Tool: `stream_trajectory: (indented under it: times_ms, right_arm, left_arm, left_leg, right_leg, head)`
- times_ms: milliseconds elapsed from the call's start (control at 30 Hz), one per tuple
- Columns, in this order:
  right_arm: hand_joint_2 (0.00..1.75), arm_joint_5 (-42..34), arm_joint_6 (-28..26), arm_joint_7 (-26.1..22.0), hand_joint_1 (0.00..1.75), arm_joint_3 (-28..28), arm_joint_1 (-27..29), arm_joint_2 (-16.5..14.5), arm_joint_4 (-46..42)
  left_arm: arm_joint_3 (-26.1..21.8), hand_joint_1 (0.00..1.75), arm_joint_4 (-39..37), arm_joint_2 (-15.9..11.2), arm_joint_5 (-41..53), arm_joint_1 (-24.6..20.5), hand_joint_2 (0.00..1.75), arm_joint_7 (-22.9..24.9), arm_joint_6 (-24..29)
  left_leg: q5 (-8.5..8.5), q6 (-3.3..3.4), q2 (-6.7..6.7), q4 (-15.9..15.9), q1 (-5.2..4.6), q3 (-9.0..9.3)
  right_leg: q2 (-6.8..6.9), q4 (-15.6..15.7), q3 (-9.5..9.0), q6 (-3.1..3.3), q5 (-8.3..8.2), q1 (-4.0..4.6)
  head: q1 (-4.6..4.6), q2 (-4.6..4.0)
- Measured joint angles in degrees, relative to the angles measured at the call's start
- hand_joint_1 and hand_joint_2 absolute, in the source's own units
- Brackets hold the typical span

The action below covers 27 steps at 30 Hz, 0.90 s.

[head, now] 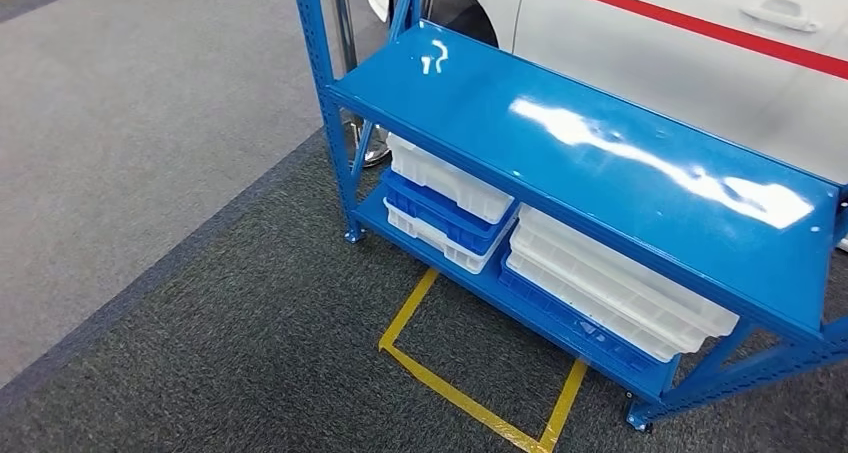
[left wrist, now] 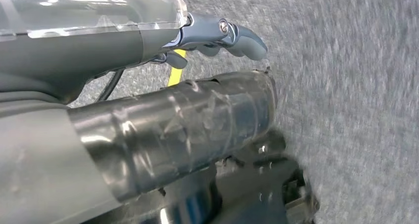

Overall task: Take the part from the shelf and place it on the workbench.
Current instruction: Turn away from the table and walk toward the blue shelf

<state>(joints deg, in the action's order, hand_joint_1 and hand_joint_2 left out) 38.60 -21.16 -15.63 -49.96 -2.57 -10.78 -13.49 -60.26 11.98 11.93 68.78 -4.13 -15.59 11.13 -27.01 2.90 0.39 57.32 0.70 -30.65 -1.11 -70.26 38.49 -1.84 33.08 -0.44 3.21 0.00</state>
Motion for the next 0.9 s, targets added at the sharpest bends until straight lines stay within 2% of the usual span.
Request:
stream_trajectory:
  times_ms: [33,67,100,133,200,233,267,333,400,433,467,500,533,567,600,633,667,733,767,800,867,900]
  right_arm:
    - [0.0,0.0,0.01,0.0,0.0,0.0,-0.01,0.0,0.0]
    - [0.0,0.0,0.01,0.0,0.0,-0.01,0.02,0.0,0.0]
    - [0.0,0.0,0.0,0.0,0.0,-0.01,0.1,0.0,0.0]
    - [0.0,0.0,-0.01,0.0,0.0,-0.02,0.16,0.0,0.0]
    - [0.0,0.0,-0.02,0.0,0.0,-0.02,0.15,0.0,0.0]
    - [0.0,0.01,-0.02,-0.01,0.0,-0.02,0.06,0.0,0.0]
    - [0.0,0.02,-0.01,-0.01,0.0,-0.02,0.0,0.0,0.0]
    - [0.0,0.11,0.0,-0.01,0.0,-0.02,0.08,0.01,0.0]
    - [0.0,0.25,0.04,0.01,0.0,-0.02,0.2,0.0,0.0]
    - [0.0,0.3,0.08,0.02,0.0,-0.02,0.16,-0.01,0.0]
    - [0.0,0.36,0.13,0.04,0.0,-0.01,0.11,-0.02,0.0]
    - [0.0,0.41,0.17,0.07,0.0,-0.01,0.07,-0.03,0.0]
    - [0.0,0.46,0.2,0.1,0.0,-0.01,0.04,-0.04,0.0]
    - [0.0,0.49,0.22,0.16,0.0,0.0,0.04,-0.04,0.0]
    - [0.0,0.53,0.24,0.23,0.0,0.0,0.07,-0.04,0.0]
    - [0.0,0.58,0.29,0.34,0.0,0.0,0.07,-0.04,0.0]
    - [0.0,0.64,0.39,0.44,0.0,0.0,0.07,-0.04,0.0]
    - [0.0,0.84,0.75,0.61,0.0,0.0,-0.05,-0.08,0.0]
    - [0.0,0.99,0.94,0.66,0.0,0.0,-0.08,-0.1,0.0]
    - [0.0,1.15,1.09,0.72,0.0,0.0,-0.07,-0.11,0.01]
    - [0.0,1.43,1.22,0.9,0.0,0.0,0.1,-0.1,0.03]
    - [0.0,1.5,1.24,0.99,0.0,0.0,0.17,-0.09,0.04]
  left_arm:
    - [0.0,0.0,0.0,0.0,-0.01,0.07,0.0,-0.01,-0.01]
    - [0.0,0.0,0.0,0.0,-0.01,0.11,0.0,-0.01,-0.01]
    - [0.0,0.0,0.0,0.01,-0.01,0.08,0.0,-0.02,0.0]
    - [0.0,0.0,0.0,0.01,-0.01,0.04,0.0,-0.02,-0.01]
    - [0.0,0.0,0.0,0.02,-0.01,-0.02,0.0,-0.02,-0.02]
    - [0.0,0.0,0.0,0.02,-0.01,-0.03,0.0,-0.02,-0.02]
    - [0.0,0.0,0.01,0.02,-0.01,-0.08,0.0,-0.03,-0.02]
    - [0.0,0.0,0.02,0.02,0.0,-0.26,0.0,-0.04,-0.02]
    - [0.0,0.0,0.02,0.02,0.0,-0.38,0.0,-0.07,-0.03]
    - [0.0,0.0,0.01,0.02,0.0,-0.35,0.0,-0.08,-0.04]
    - [0.0,0.0,0.01,0.02,0.0,-0.28,0.0,-0.09,-0.05]
    - [0.0,0.0,0.0,0.02,0.0,-0.17,0.0,-0.1,-0.05]
    - [0.0,0.0,0.0,0.02,0.0,-0.05,0.0,-0.09,-0.04]
    - [0.0,0.0,0.0,0.02,0.0,0.03,0.0,-0.08,-0.03]
    - [0.0,0.0,0.0,0.02,0.01,0.08,0.0,-0.07,-0.01]
    - [0.0,0.0,0.0,0.01,0.01,0.08,0.0,-0.05,0.02]
    - [0.0,0.0,0.0,0.0,0.02,0.07,0.0,-0.05,0.03]
    - [0.0,0.0,0.01,-0.04,0.02,0.03,0.0,-0.03,0.12]
    - [0.0,0.0,0.01,-0.05,0.03,-0.03,0.0,-0.02,0.22]
    - [0.0,0.0,0.02,-0.07,0.03,-0.12,0.0,0.01,0.35]
    - [-0.01,0.0,0.02,-0.07,0.02,-0.26,0.0,0.07,0.6]
    - [-0.01,0.0,0.02,-0.05,0.01,-0.29,0.0,0.1,0.66]
  left_leg:
    - [-0.06,-0.01,0.76,0.04,-0.04,-0.02]
    - [-0.16,-0.03,1.48,0.08,-0.07,0.0]
    - [-0.27,-0.11,2.13,0.13,-0.07,0.07]
    - [-0.42,-0.22,2.72,0.19,-0.06,0.19]
    - [-0.83,-0.72,3.73,0.41,-0.24,0.46]
    - [-1.04,-1.03,4.14,0.49,-0.39,0.56]
    - [-1.21,-1.37,4.53,0.55,-0.53,0.67]
    - [-1.42,-2.04,5.14,0.48,-0.61,0.96]
    - [-2.7,-2.78,3.71,1.82,-0.42,0.71]
    - [-4.23,-3.06,2.46,3.98,-0.29,-0.17]
    - [-6.19,-3.24,1.21,7.29,-0.18,-1.61]
    - [-8.13,-3.32,0.55,11.21,-0.13,-3.4]
    - [-9.37,-3.37,0.3,14.62,-0.09,-5.03]
    - [-9.55,-3.36,0.21,16.53,-0.07,-6.01]
    - [-8.55,-3.31,0.16,16.26,-0.05,-6.0]
    - [-6.6,-3.18,-0.04,13.83,-0.03,-5.0]
    - [-4.29,-2.97,-0.78,9.9,0.0,-3.31]
    - [-1.56,-2.53,-3.09,3.09,0.05,-0.5]
    - [-1.24,-2.35,-3.89,1.43,0.0,0.13]
    - [-1.39,-2.21,-4.06,1.05,-0.09,0.24]
    - [-1.05,-1.65,-2.93,0.62,-0.05,0.48]
    - [-0.77,-1.23,-2.31,0.29,0.07,0.63]
  right_leg:
    - [0.34,-2.95,1.53,-0.22,0.92,-0.13]
    - [0.52,-4.08,2.13,-0.39,0.73,-0.25]
    - [0.74,-2.89,1.54,-0.49,-0.55,-0.37]
    - [1.19,0.27,-0.12,-0.49,-2.51,-0.45]
    - [3.24,8.02,-4.13,-0.02,-5.57,-0.26]
    - [3.9,10.33,-5.27,0.37,-6.16,-0.07]
    - [4.2,11.34,-5.67,0.76,-6.2,0.13]
    - [3.16,11.49,-5.59,1.46,-6.32,0.19]
    - [2.26,11.87,-5.71,2.18,-6.65,-0.1]
    - [1.83,12.04,-5.76,2.51,-6.83,-0.27]
    - [1.36,12.07,-5.7,2.71,-6.91,-0.27]
    - [0.81,12.03,-5.59,2.86,-6.97,-0.24]
    - [0.15,11.96,-5.49,2.9,-6.99,-0.21]
    - [-0.55,11.86,-5.43,2.91,-6.99,-0.19]
    - [-1.28,11.74,-5.41,2.89,-6.98,-0.19]
    - [-2.02,11.64,-5.43,2.87,-6.97,-0.2]
    - [-2.76,11.55,-5.46,2.8,-6.95,-0.22]
    - [-4.05,11.31,-5.3,2.37,-6.94,-0.11]
    - [-4.6,11.27,-5.14,2.01,-6.98,-0.14]
    - [-5.1,11.29,-4.98,1.59,-7.08,-0.19]
    - [-5.64,11.28,-4.78,0.8,-7.19,-0.34]
    - [-4.89,10.62,-4.43,0.57,-6.69,-0.28]
  head:
    - [-0.01,0.0]
    - [-0.01,0.0]
    - [0.01,0.0]
    - [0.01,0.0]
    - [0.01,0.0]
    - [-0.02,0.0]
    - [-0.05,0.0]
    - [-0.08,0.0]
    - [-0.1,0.0]
    - [-0.11,0.0]
    - [-0.13,0.0]
    - [-0.14,0.0]
    - [-0.13,0.0]
    - [-0.14,0.0]
    - [-0.14,0.0]
    - [-0.14,0.0]
    - [-0.14,0.0]
    - [-0.13,0.0]
    - [-0.11,0.0]
    - [-0.11,0.0]
    - [-0.09,0.0]
    - [0.0,0.0]
